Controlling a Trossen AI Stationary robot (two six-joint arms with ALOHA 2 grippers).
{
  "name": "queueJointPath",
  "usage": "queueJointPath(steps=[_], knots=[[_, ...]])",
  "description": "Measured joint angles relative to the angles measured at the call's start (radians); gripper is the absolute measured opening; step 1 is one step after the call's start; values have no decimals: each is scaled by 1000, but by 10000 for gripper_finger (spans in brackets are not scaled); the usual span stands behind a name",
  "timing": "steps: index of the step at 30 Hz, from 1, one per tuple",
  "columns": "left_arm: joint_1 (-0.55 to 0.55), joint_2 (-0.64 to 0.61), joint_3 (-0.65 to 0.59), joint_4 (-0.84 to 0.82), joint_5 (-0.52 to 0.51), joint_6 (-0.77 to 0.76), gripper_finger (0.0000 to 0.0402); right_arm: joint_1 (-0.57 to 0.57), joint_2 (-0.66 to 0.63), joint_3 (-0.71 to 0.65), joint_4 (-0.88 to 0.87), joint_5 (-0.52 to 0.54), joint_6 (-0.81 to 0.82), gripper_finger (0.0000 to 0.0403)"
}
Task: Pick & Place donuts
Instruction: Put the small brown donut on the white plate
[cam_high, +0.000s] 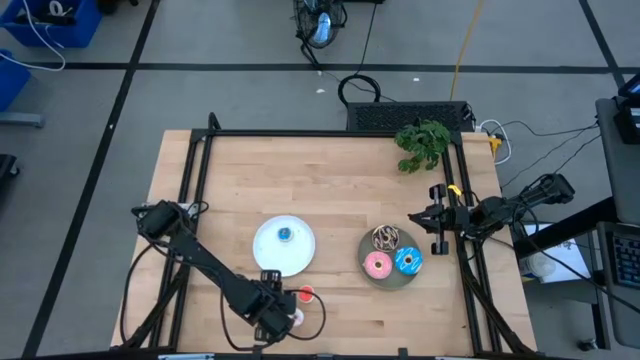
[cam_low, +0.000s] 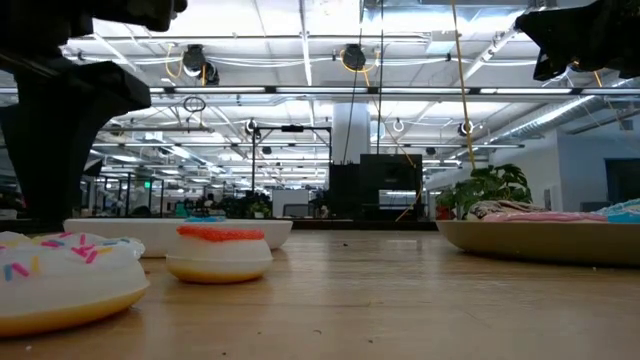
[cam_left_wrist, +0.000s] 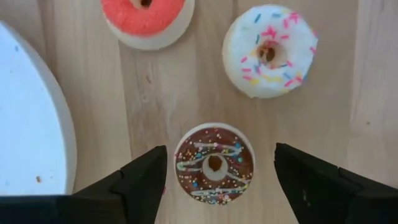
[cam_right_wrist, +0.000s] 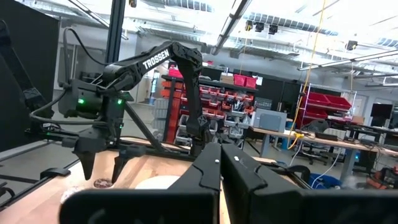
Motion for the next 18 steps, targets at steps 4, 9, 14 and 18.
queueJointPath(steps=[4, 9, 14, 18], knots=[[0, 0, -21, -1, -2, -25, 295, 0, 0, 0, 0, 0, 3, 0], [0, 0, -53, 16, 2, -50, 298, 0, 0, 0, 0, 0, 3, 0], [0, 0, -82, 29, 6, -62, 299, 0, 0, 0, 0, 0, 3, 0], [1, 0, -86, 42, 6, -61, 298, 0, 0, 0, 0, 0, 3, 0]])
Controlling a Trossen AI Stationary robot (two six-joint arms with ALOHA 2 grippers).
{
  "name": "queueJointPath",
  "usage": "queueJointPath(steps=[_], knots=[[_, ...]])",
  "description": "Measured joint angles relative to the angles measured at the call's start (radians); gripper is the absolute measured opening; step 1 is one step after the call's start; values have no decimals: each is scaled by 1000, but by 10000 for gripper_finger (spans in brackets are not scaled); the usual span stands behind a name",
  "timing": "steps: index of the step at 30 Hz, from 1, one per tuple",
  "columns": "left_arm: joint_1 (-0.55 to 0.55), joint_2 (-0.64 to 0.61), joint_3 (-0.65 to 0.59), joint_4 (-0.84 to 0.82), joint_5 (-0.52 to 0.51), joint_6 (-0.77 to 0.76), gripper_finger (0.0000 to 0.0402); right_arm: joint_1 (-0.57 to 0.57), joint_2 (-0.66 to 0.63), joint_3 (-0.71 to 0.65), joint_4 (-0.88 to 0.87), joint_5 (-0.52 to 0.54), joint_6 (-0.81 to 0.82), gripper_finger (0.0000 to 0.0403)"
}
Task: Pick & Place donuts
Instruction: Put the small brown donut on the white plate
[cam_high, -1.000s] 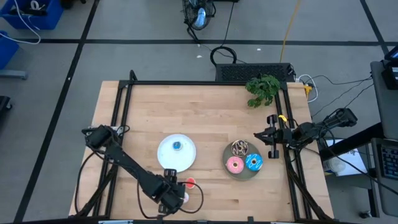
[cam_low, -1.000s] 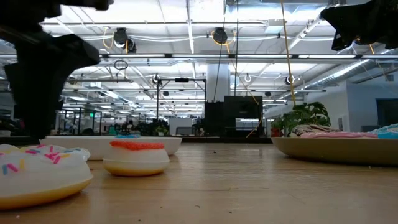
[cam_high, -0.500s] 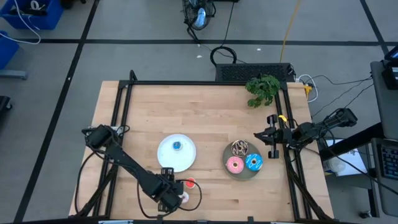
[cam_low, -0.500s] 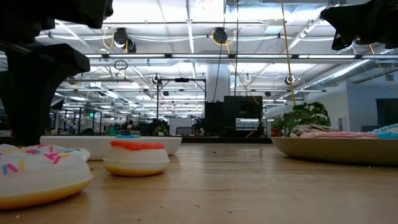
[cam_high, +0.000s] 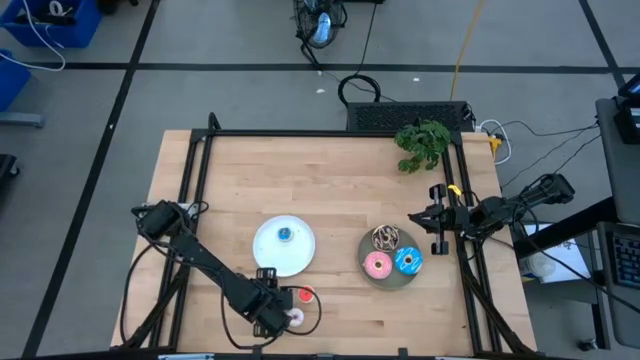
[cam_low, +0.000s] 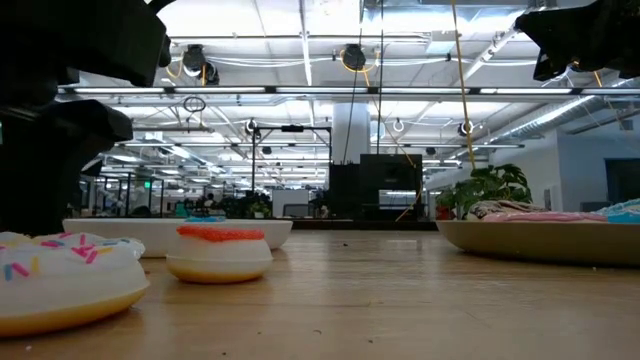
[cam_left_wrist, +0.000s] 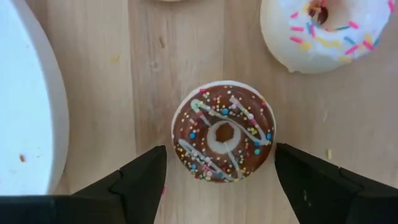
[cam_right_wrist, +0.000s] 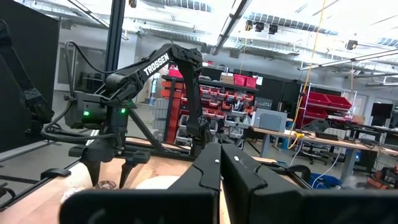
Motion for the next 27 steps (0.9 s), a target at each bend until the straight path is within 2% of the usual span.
queueJointPath(steps=[17, 27], knots=[[22, 0, -1, 44, -1, 79, 299, 0, 0, 0, 0, 0, 0, 0], [24, 0, -1, 44, 14, 75, 298, 0, 0, 0, 0, 0, 0, 0]])
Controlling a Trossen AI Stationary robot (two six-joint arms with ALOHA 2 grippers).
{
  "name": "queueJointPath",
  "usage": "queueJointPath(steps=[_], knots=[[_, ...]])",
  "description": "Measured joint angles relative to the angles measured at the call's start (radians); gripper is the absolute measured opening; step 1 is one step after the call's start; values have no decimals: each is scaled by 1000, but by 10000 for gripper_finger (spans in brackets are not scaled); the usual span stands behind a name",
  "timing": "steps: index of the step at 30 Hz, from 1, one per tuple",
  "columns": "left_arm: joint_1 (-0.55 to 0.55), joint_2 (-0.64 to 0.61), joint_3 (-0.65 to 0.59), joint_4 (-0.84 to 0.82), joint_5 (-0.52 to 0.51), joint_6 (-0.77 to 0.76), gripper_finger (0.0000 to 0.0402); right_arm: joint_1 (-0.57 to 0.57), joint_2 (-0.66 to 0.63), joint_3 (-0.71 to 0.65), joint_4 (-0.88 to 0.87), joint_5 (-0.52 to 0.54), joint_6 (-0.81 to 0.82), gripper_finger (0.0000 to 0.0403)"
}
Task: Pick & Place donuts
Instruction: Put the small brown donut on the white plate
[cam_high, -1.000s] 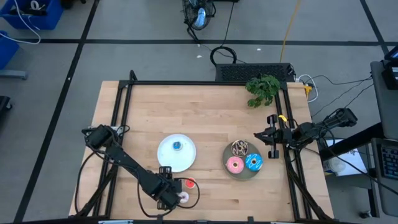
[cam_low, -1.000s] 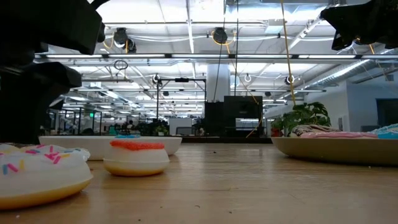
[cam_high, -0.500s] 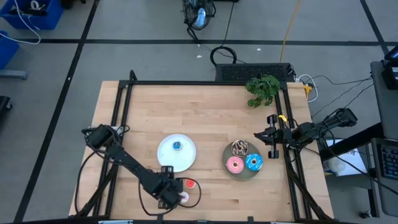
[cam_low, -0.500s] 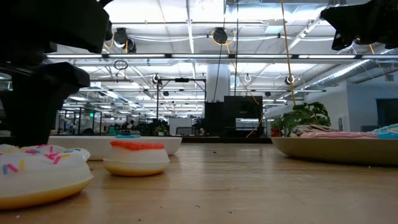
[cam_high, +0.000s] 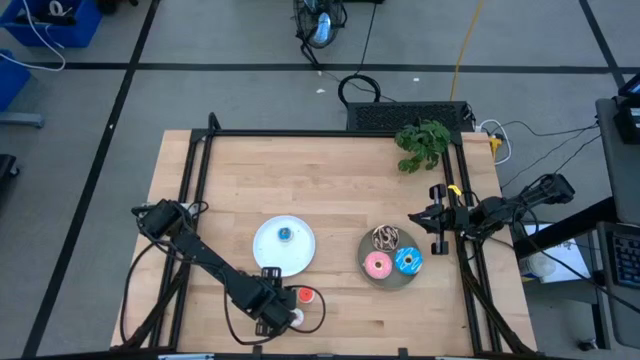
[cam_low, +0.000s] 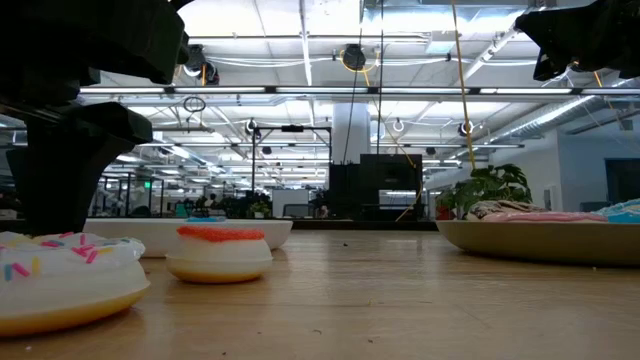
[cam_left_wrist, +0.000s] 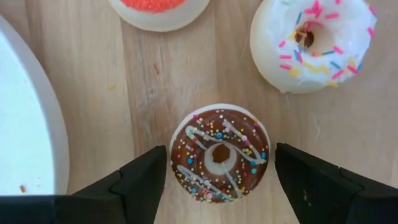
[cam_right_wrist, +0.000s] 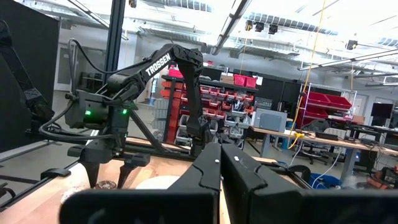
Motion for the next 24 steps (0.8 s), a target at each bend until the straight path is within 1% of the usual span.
queueJointPath(steps=[2, 4, 9, 16, 18, 21, 24], knots=[[0, 0, 0, 0, 0, 3, 294, 0, 0, 0, 0, 0, 0, 0], [0, 0, 0, 1, 0, 18, 279, 0, 0, 0, 0, 0, 0, 0], [10, 0, 0, 11, -8, 37, 217, 0, 0, 0, 0, 0, 3, 0], [40, 0, 0, 11, -11, -1, 132, 0, 0, 0, 0, 0, 3, 0], [46, 0, 0, 11, 8, -12, 113, 0, 0, 0, 0, 0, 3, 0], [52, 0, 15, 6, 53, -27, 91, 0, 0, 0, 0, 0, 3, 0], [52, 0, 46, 3, 63, -8, 79, 0, 0, 0, 0, 0, 3, 0]])
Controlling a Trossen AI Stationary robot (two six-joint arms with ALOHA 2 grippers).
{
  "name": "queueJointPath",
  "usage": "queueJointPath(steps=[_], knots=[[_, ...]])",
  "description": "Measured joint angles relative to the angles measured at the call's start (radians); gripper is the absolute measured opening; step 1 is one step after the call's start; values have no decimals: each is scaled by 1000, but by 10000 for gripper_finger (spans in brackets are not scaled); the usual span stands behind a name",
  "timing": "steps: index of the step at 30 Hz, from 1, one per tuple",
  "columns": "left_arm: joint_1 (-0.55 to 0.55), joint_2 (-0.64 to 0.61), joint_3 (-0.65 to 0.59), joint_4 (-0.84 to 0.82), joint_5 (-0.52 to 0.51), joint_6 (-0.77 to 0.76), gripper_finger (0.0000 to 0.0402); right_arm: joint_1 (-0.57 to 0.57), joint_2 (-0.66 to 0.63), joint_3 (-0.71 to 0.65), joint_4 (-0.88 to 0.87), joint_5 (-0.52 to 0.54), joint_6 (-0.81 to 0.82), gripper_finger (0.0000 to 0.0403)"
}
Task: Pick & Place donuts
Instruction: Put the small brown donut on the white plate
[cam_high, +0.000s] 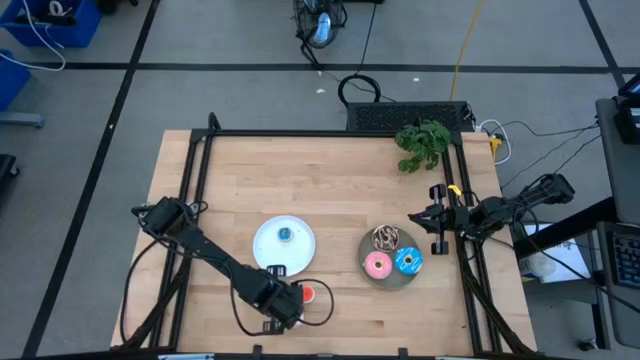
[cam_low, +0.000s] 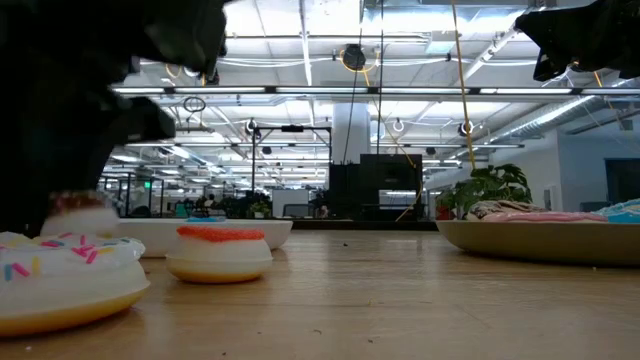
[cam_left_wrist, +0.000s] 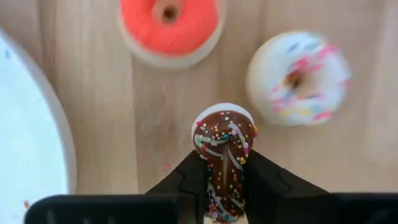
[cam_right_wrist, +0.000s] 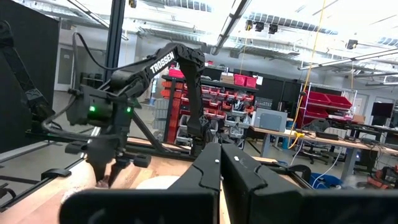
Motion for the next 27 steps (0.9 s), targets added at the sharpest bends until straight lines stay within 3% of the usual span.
queueJointPath(steps=[7, 15, 24, 27], knots=[[2, 0, 152, -186, -46, 65, 82, 0, 0, 0, 0, 0, 0, 0], [60, -2, 296, -450, -328, 108, 82, 0, 0, 0, 0, 0, 0, 0], [145, -2, 278, -467, -289, 144, 80, 0, 0, 0, 0, 0, 0, 0], [173, -2, 266, -462, -228, 178, 77, 0, 0, 0, -1, 0, 0, 0]])
